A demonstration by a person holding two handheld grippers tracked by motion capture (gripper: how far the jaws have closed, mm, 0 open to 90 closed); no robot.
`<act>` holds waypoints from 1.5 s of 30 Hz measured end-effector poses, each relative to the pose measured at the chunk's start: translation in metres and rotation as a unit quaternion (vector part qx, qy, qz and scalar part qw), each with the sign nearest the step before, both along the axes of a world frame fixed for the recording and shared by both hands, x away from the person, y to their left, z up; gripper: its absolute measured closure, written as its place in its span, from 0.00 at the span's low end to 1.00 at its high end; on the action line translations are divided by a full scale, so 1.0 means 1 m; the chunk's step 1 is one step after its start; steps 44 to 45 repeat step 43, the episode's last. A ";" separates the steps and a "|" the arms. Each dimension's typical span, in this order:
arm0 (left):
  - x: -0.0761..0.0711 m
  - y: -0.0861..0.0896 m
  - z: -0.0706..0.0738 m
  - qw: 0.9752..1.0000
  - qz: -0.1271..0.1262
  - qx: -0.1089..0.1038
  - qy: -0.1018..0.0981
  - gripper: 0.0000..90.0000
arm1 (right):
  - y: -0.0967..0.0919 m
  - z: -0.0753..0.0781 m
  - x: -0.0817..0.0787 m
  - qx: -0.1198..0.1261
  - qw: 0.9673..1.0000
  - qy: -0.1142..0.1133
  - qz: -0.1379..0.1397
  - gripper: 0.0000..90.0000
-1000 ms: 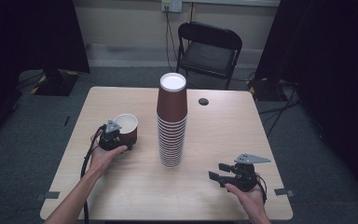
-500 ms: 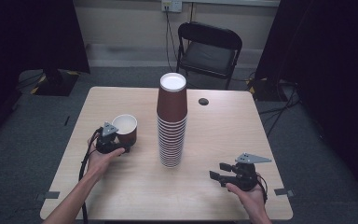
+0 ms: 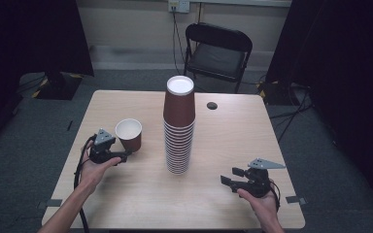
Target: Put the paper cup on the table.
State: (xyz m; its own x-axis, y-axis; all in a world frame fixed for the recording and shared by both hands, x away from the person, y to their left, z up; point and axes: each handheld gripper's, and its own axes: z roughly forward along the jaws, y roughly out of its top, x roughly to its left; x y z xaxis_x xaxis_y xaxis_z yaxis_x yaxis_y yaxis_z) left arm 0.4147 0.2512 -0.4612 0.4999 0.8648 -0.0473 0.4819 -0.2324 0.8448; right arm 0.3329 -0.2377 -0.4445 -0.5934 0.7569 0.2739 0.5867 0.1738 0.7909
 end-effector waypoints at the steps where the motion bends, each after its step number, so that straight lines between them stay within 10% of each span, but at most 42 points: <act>1: 0.000 0.000 0.000 1.000 0.000 0.000 0.000 0.18 | 0.000 0.000 0.000 0.000 1.000 0.000 0.000 0.38; 20: -0.055 0.011 0.027 0.999 -0.003 -0.036 0.001 0.21 | -0.010 -0.001 0.001 0.002 1.000 -0.002 -0.019 0.38; 33: -0.101 0.000 0.017 0.999 -0.014 -0.036 0.020 0.17 | -0.011 -0.003 0.002 -0.004 1.000 -0.002 -0.025 0.37; 45: -0.103 0.009 0.007 0.999 -0.025 -0.029 0.030 0.18 | -0.013 -0.017 0.006 -0.032 0.998 0.002 -0.050 0.32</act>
